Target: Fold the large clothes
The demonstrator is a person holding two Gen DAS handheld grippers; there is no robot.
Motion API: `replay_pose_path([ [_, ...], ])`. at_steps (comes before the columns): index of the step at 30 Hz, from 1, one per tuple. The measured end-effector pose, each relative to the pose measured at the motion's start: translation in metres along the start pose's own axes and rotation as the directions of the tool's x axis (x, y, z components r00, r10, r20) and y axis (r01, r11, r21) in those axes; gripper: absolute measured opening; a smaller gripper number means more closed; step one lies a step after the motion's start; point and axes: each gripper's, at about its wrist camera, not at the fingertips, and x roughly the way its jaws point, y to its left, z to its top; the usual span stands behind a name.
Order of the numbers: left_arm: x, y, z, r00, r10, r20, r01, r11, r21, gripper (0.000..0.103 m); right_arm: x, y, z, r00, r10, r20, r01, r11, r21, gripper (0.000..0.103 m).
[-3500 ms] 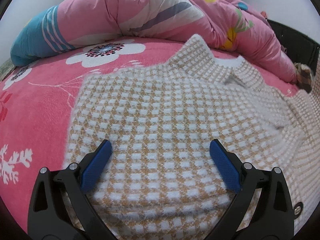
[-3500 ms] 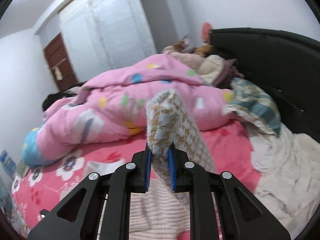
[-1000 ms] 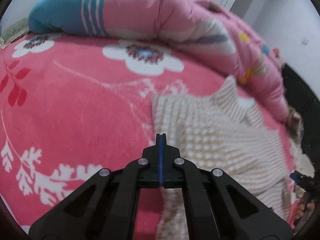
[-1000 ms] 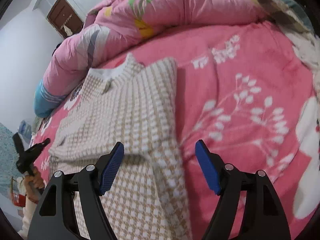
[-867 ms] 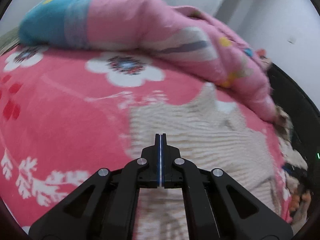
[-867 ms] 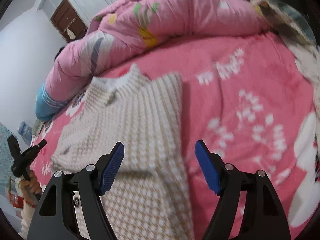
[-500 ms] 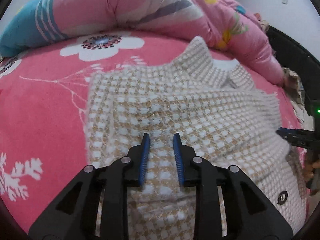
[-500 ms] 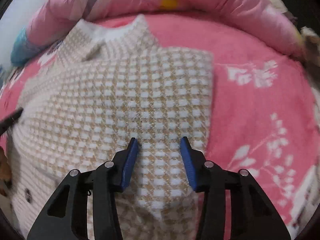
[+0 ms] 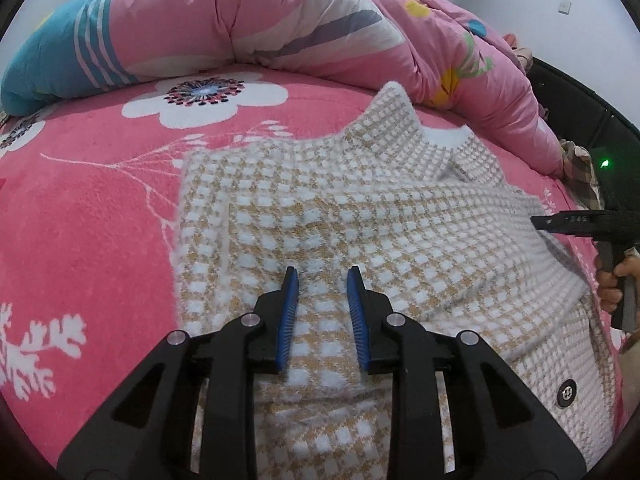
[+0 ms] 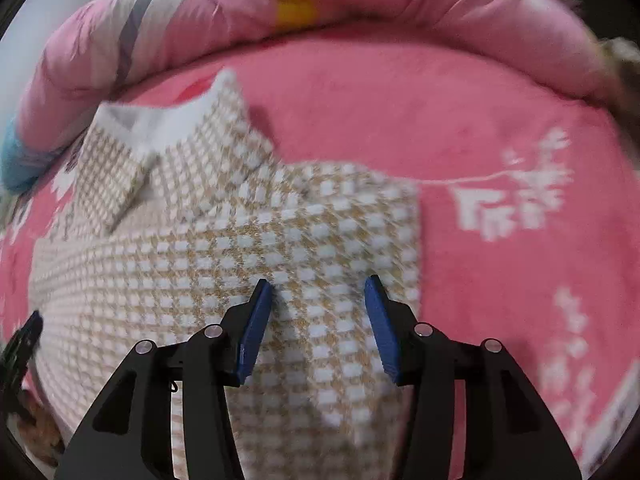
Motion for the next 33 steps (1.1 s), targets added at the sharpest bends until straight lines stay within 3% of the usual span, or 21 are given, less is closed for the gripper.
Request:
replay_pose_path([
  [1, -0.005, -0.002, 0.002, 1.000, 0.001, 0.008, -0.001, 1.000, 0.004, 0.033, -0.018, 0.014, -0.005, 0.998, -0.049, 0.041, 0.051, 0.998, -0.045, 0.047],
  [2, -0.010, -0.005, 0.004, 1.000, 0.000, 0.019, 0.000, 1.000, 0.013, 0.037, -0.030, 0.024, -0.009, 0.996, -0.041, 0.075, 0.048, 0.996, -0.082, 0.047],
  [5, -0.018, -0.014, 0.010, 0.999, -0.017, 0.042, 0.015, 0.999, 0.040, 0.047, -0.058, 0.065, -0.026, 0.988, 0.080, 0.132, -0.053, 0.979, -0.197, 0.054],
  [8, 0.002, -0.018, 0.010, 0.998, 0.039, -0.043, -0.037, 0.998, 0.041, 0.064, -0.048, 0.105, -0.037, 0.981, 0.164, 0.105, -0.128, 0.950, -0.286, 0.065],
  [9, 0.015, -0.020, 0.006, 0.994, 0.055, -0.090, -0.050, 0.997, 0.057, 0.068, -0.037, 0.113, -0.038, 0.986, 0.149, 0.079, -0.120, 0.948, -0.295, 0.067],
  [10, 0.017, -0.022, 0.005, 0.994, 0.075, -0.082, -0.068, 0.994, 0.080, 0.069, -0.015, 0.121, -0.041, 0.995, 0.095, 0.021, -0.084, 0.950, -0.302, 0.069],
  [12, 0.012, -0.029, 0.004, 0.991, 0.111, -0.077, -0.103, 0.990, 0.101, 0.069, -0.001, 0.124, -0.044, 0.997, 0.068, 0.023, -0.059, 0.960, -0.274, 0.073],
  [15, -0.014, -0.028, 0.006, 0.993, 0.098, -0.071, -0.094, 0.994, 0.056, 0.076, -0.031, 0.122, -0.046, 0.999, 0.038, 0.027, -0.031, 0.975, -0.221, 0.072],
  [19, -0.066, -0.038, -0.001, 0.993, 0.119, 0.008, -0.119, 0.990, 0.076, 0.085, -0.092, 0.117, -0.080, 0.993, 0.086, 0.076, -0.064, 0.964, -0.258, 0.077],
  [21, -0.086, -0.047, -0.014, 0.993, 0.114, 0.003, -0.114, 0.989, 0.093, 0.087, -0.118, 0.111, -0.103, 0.990, 0.108, 0.089, -0.080, 0.958, -0.274, 0.087],
  [24, -0.108, -0.060, -0.043, 0.992, 0.120, -0.022, -0.118, 0.988, 0.101, 0.090, -0.144, 0.093, -0.151, 0.987, 0.146, 0.071, -0.120, 0.951, -0.286, 0.091],
  [28, -0.127, -0.080, -0.095, 0.985, 0.169, -0.048, -0.162, 0.980, 0.113, 0.090, -0.136, 0.084, -0.209, 0.989, 0.146, 0.001, -0.140, 0.947, -0.289, 0.091],
  [33, -0.124, -0.091, -0.142, 0.978, 0.189, -0.092, -0.179, 0.978, 0.107, 0.090, -0.128, 0.088, -0.261, 0.991, 0.130, -0.028, -0.132, 0.938, -0.321, 0.091],
])
